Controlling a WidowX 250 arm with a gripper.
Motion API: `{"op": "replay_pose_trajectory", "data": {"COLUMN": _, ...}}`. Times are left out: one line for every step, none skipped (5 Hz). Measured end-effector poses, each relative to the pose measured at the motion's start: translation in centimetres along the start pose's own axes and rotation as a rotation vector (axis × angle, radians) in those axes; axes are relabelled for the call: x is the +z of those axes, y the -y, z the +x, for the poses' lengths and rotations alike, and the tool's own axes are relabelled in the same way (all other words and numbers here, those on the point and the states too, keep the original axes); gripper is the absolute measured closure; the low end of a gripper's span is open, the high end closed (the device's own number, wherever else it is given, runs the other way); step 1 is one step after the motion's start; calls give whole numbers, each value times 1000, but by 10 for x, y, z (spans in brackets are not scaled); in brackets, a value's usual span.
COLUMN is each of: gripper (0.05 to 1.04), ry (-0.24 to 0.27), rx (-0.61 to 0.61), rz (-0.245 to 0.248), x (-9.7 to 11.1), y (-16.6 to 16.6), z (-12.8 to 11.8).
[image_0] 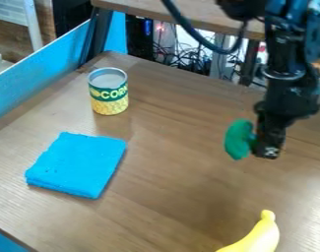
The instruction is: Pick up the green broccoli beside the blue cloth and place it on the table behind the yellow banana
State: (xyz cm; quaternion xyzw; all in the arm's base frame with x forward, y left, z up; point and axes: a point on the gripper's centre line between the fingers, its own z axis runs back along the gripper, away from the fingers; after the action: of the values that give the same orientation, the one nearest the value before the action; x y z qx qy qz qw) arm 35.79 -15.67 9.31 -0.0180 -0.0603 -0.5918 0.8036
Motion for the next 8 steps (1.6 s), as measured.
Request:
{"op": "replay_pose_trajectory", "data": {"gripper": 747, "ry": 103, "rx": 195, "rz": 9, "x": 10, "y": -7, "z": 21}}
{"op": "replay_pose_trajectory", "data": {"gripper": 747, "ry": 185, "rx": 432, "rz": -76, "x": 8, "y": -5, "z": 29}}
{"op": "replay_pose_trajectory", "data": {"gripper": 747, "ry": 217, "rx": 682, "rz": -133, "x": -9, "y": -16, "z": 18}}
{"op": "replay_pose_trajectory", "data": {"gripper": 747, "ry": 271, "rx": 840, "rz": -110, "x": -31, "y": -18, "z": 14}}
{"op": "replay_pose_trajectory", "data": {"gripper": 747, "ry": 313, "rx": 931, "rz": -50, "x": -45, "y": -24, "z": 9}}
{"op": "replay_pose_trajectory", "data": {"gripper": 692, "ry": 315, "rx": 954, "rz": -4, "x": -50, "y": -26, "z": 6}}
{"op": "replay_pose_trajectory", "data": {"gripper": 384, "ry": 291, "rx": 967, "rz": -19, "x": -52, "y": -15, "z": 4}}
{"op": "replay_pose_trajectory", "data": {"gripper": 110, "ry": 346, "rx": 966, "rz": 3, "x": -23, "y": -8, "z": 2}}
